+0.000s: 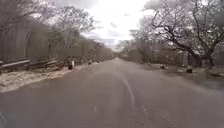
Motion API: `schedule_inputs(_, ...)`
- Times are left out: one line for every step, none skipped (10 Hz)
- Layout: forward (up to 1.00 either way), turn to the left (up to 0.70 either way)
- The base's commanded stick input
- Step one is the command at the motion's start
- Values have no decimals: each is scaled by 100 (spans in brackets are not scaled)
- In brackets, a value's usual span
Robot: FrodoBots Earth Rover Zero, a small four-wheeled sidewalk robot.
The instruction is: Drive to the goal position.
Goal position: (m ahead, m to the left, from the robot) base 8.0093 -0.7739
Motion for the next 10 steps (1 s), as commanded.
schedule_inputs(70, 0)
schedule_inputs(70, 0)
schedule_inputs(70, 0)
schedule_inputs(70, 0)
schedule_inputs(70, 0)
schedule_inputs(70, 0)
schedule_inputs(70, 0)
schedule_inputs(70, 0)
schedule_inputs(70, 0)
schedule_inputs(70, 0)
